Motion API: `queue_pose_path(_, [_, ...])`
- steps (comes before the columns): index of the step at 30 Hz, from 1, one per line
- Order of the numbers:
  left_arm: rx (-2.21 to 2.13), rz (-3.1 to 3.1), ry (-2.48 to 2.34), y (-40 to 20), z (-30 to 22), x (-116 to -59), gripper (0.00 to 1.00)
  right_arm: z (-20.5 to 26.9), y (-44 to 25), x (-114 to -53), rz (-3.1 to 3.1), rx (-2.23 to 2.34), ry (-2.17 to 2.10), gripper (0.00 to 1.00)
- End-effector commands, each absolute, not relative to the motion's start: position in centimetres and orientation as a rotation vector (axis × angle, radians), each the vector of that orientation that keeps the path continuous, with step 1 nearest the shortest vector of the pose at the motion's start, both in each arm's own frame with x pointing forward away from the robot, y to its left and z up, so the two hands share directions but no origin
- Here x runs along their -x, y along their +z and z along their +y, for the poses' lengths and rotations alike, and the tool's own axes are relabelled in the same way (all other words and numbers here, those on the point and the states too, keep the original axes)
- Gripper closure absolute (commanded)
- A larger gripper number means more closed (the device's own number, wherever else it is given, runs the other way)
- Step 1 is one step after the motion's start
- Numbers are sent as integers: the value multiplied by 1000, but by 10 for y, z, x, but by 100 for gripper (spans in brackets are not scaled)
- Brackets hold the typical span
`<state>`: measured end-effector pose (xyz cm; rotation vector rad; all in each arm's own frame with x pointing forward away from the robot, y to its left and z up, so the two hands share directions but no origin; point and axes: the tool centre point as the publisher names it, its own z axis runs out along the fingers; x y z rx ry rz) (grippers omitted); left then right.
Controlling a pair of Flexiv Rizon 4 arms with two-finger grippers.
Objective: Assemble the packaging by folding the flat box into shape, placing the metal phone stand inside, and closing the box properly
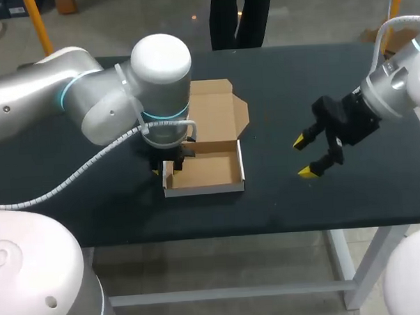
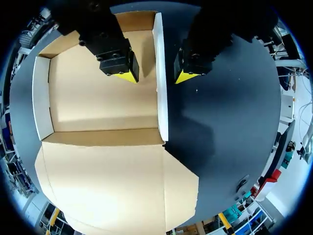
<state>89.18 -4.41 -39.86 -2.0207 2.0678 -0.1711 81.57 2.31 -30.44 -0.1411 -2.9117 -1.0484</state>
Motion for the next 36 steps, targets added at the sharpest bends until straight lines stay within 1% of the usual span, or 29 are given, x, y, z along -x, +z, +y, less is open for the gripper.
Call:
queue_pose_path(1, [2013, 2089, -246, -391, -39, -883, 5, 22, -304, -819, -2897, 132, -1052, 0])
queue_pose_path(2, [2012, 2089, -262, -389, -39, -882, 0, 23, -304, -819, -2896, 132, -1052, 0])
queue_pose_path(8, [1993, 2169, -443, -371, -40, -874, 0, 23, -303, -820, -2889, 141, -1056, 0])
queue_pose_path(18, [1819, 2412, -754, -330, -27, -836, 0, 18, -298, -824, -2888, 200, -1065, 0])
queue_pose_path(24, [1718, 2485, -833, -312, -12, -813, 0, 14, -295, -828, -2878, 262, -1080, 0])
queue_pose_path(36, [1737, 2493, -861, -284, 27, -783, 0, 6, -276, -825, -2829, 584, -998, 0])
